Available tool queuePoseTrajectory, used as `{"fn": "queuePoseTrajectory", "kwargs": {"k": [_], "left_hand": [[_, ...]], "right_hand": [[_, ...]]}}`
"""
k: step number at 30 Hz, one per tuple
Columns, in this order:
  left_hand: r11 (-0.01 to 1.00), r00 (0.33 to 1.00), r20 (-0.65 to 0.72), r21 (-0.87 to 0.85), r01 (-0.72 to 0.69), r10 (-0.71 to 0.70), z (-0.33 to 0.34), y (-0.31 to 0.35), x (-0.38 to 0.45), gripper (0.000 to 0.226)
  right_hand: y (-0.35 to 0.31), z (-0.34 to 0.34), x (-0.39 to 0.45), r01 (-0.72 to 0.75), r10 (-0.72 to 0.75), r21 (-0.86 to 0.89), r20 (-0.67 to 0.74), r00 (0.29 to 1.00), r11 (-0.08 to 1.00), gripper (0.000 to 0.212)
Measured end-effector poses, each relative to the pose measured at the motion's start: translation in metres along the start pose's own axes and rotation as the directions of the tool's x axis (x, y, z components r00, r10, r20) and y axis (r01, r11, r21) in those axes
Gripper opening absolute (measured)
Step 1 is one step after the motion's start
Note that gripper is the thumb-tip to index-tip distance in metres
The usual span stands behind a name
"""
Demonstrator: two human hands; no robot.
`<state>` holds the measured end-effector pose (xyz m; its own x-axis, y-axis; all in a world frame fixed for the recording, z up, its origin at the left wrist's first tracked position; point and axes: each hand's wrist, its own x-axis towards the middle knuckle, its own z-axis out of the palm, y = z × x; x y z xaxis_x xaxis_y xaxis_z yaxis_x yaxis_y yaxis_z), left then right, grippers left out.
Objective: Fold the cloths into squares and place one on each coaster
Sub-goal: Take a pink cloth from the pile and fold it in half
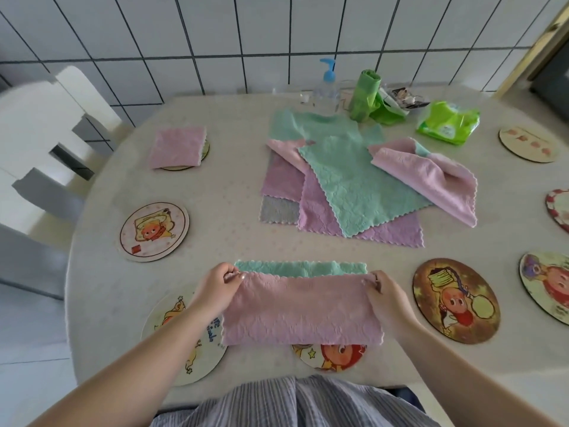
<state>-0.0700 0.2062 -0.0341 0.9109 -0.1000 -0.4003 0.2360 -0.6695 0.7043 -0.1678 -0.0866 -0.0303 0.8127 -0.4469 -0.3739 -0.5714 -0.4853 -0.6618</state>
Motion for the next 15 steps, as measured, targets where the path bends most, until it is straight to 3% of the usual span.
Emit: {"fn": "queuePoseTrajectory", "kwargs": {"k": [6,15], "left_hand": [[0.997,0.998,0.028,-0.047,-0.058,0.059,-0.001,0.000,0.016,0.012],[0.999,1.000,0.007,-0.041,-0.020,0.020,0.000,-0.008,0.031,0.012]], "right_hand": [[-0.004,0.004,0.008,-0.036,0.042,0.092,-0.065,0.997,0.995,0.011],[-0.001,0.005,0.019,-0.061,0.066,0.057,-0.093,0.993,0.997,0.011]]}}
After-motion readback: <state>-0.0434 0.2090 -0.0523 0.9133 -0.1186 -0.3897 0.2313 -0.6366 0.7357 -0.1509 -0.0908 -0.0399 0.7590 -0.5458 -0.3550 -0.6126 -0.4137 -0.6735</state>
